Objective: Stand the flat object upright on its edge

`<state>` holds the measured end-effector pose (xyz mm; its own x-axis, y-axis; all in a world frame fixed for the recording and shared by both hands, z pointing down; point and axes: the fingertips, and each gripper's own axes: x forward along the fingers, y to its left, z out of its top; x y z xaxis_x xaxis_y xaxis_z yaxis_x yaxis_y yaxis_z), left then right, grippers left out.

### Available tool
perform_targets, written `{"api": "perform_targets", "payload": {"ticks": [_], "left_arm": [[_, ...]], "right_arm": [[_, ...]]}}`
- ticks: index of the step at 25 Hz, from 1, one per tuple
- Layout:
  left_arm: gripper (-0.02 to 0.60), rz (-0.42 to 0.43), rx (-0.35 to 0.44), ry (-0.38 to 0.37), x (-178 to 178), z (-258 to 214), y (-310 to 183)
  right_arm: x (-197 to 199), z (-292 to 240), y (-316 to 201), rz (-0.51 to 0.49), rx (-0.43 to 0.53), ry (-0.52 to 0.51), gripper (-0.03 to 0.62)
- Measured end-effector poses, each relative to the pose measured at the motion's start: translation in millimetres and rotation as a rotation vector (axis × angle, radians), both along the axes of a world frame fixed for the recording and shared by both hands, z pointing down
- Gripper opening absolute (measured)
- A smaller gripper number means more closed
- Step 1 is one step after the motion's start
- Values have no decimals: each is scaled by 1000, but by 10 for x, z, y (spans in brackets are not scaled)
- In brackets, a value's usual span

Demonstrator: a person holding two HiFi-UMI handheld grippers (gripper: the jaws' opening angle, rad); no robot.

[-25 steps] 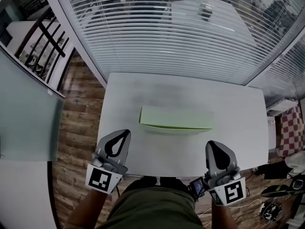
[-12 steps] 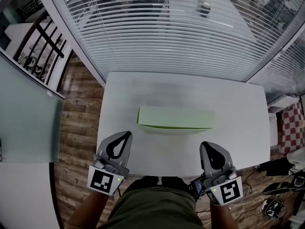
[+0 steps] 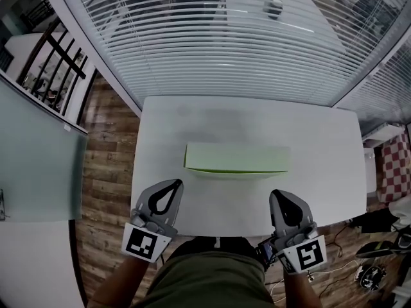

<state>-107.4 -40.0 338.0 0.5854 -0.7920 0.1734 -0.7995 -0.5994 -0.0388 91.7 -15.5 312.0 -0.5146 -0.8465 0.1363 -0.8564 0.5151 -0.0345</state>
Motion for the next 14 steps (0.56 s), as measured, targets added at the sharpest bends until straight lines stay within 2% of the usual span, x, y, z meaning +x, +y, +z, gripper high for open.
{"api": "perform_targets", "payload": {"ticks": [14], "left_arm": [[0, 6, -17, -8, -8, 94, 11]], "right_arm": [[38, 111, 17, 2, -22, 13, 11]]}}
